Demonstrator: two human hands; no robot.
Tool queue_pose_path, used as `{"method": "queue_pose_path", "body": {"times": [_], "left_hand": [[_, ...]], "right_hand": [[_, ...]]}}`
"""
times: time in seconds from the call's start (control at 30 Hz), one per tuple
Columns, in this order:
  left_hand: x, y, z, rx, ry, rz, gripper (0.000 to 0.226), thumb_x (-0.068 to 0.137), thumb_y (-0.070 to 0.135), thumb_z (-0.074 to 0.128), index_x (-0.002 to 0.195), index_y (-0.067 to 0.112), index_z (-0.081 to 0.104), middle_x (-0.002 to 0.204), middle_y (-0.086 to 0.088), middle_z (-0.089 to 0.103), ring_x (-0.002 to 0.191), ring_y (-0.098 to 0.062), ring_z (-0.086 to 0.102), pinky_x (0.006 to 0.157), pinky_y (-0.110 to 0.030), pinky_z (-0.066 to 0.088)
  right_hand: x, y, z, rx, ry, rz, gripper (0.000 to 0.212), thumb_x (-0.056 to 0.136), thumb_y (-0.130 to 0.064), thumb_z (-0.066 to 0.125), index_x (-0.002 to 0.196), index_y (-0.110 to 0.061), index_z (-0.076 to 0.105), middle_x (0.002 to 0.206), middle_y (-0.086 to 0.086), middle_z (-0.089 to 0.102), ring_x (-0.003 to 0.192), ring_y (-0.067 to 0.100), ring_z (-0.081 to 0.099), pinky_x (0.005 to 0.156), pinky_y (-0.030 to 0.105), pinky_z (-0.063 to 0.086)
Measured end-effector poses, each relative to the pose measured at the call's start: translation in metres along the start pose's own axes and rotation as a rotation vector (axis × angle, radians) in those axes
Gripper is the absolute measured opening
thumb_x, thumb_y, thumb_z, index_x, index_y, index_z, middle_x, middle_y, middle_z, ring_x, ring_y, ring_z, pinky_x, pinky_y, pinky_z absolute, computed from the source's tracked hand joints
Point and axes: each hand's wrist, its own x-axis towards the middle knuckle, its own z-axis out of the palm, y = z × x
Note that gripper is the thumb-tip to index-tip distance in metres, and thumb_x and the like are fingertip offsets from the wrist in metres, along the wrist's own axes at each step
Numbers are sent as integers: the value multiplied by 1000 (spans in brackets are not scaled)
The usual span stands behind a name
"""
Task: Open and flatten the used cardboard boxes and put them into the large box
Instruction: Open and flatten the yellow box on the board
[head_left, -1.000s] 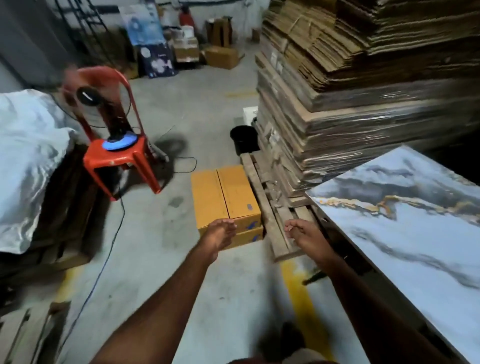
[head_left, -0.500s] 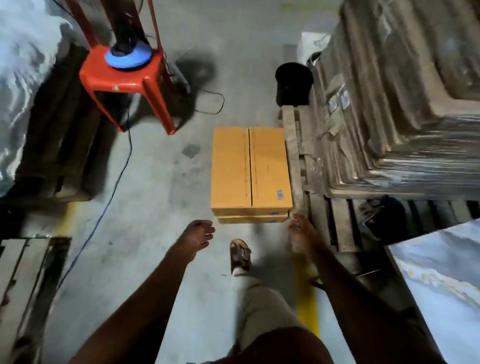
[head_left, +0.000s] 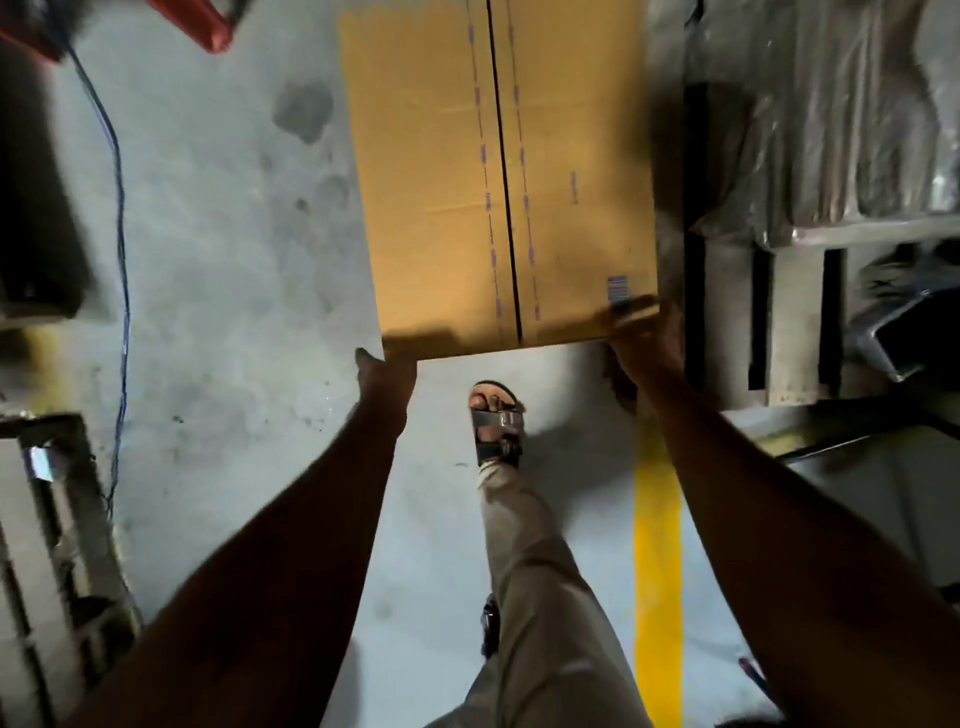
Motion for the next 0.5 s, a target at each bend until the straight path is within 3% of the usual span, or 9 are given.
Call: {"method": "queue_pose_path", "body": {"times": [0.07,0.1,0.13,0.2,0.27,0.33,0.4,0.5], "left_hand": [[16,4,6,-23,-36,-30,51,101,26,51,145,8,34,140,-11,45,126,-27,45,103,-37,35],[22,4,8,-9,-60,-29,39,101,23,52,137,11,43,125,-6,50,115,-21,47,100,-33,35],[26,4,9,16,-84,-5,32,99,23,56,129,13,50,113,-3,51,108,-18,46,101,-32,36],[24,9,9,90,-93,41,36,93,24,65,124,12,53,115,-8,56,111,-19,50,101,-32,38],[4,19,3,81,-53,59,61,81,32,72,131,10,45,135,-11,51,120,-27,51,96,-33,40],[-23,34,-10,105,24,97,86,67,46,70,137,8,39,139,-12,44,124,-30,48,102,-34,41],[-50,48,-28,103,63,194,81,68,49,73,132,8,45,132,-12,43,119,-30,49,105,-39,42],[-92,75,-60,58,117,363,50,85,34,67,124,6,52,129,-13,45,115,-32,52,95,-38,46]], "right_hand": [[11,7,8,75,5,56,80,80,-36,78,143,-5,40,141,11,52,125,24,51,94,19,41],[15,9,9,89,14,63,82,77,-36,82,142,-8,41,139,9,54,123,23,53,95,21,43],[18,10,9,90,19,75,92,70,-48,84,143,-12,42,139,8,55,124,24,54,100,30,46],[22,5,8,26,-15,90,112,63,-71,77,150,-14,34,148,13,45,135,33,44,112,47,37],[15,-11,-3,-86,-41,159,103,81,-60,71,155,-8,22,157,20,28,144,40,26,118,48,22],[2,-31,-22,-145,2,142,91,86,-51,69,152,-6,24,156,22,26,143,42,23,116,49,20],[-16,-54,-45,-134,70,60,81,86,-45,71,145,-3,35,149,25,35,138,43,31,114,48,25],[-48,-101,-84,-13,129,-39,80,82,-45,73,141,0,42,144,27,42,135,42,38,113,43,29]]}}
